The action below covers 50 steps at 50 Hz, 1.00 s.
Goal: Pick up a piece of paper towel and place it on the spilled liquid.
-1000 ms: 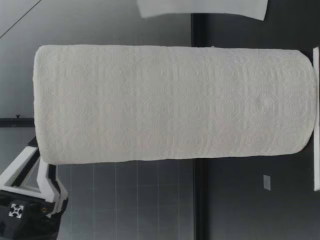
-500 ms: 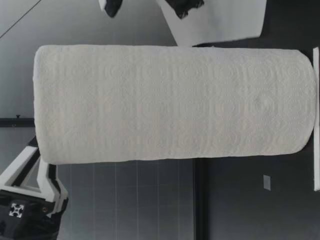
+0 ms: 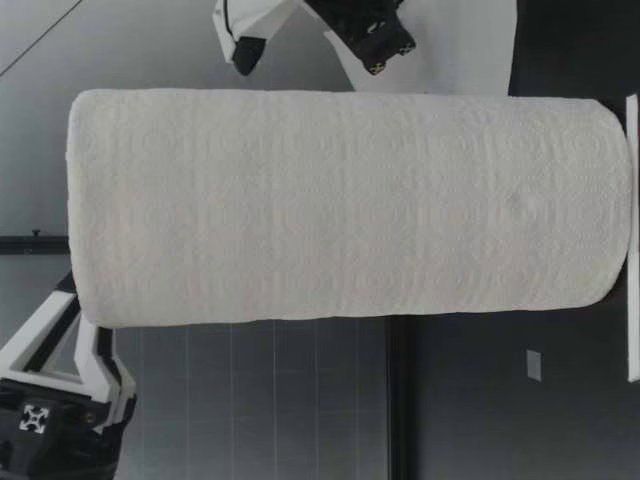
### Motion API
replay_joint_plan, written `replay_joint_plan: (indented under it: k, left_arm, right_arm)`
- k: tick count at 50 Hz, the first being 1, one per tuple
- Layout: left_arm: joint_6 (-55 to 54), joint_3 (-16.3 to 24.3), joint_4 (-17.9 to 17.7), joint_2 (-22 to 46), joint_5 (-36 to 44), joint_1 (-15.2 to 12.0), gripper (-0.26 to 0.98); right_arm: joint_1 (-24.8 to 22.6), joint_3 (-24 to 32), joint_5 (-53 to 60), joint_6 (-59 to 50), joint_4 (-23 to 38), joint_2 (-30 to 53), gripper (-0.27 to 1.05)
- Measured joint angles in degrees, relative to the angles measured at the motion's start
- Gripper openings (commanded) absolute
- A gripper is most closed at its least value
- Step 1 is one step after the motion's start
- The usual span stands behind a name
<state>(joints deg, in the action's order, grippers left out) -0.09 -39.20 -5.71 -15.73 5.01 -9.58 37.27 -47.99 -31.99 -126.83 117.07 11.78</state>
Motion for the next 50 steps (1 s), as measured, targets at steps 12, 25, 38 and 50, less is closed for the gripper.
replay_joint_plan:
  k: [12, 25, 38, 50]
  left_arm:
    - [0.18, 0.0, 0.0, 0.0, 0.35, 0.0, 0.11]
    - [0.26, -0.09, 0.0, 0.09, 1.05, 0.0, 0.11]
    - [0.35, -0.18, 0.0, 0.09, 1.32, 0.0, 0.11]
    - [0.53, -0.26, 0.0, 0.18, 2.29, -0.09, 0.11]
  right_arm:
    - [0.0, 0.0, 1.23, 0.0, -0.09, 0.0, 0.57]
    - [0.0, -0.44, -0.7, 2.2, -2.55, -2.02, 0.67]
    - [0.09, -2.64, -1.93, 18.19, -12.3, -10.9, 0.67]
    - [-1.76, -2.11, -6.86, 40.78, -30.23, -18.19, 0.67]
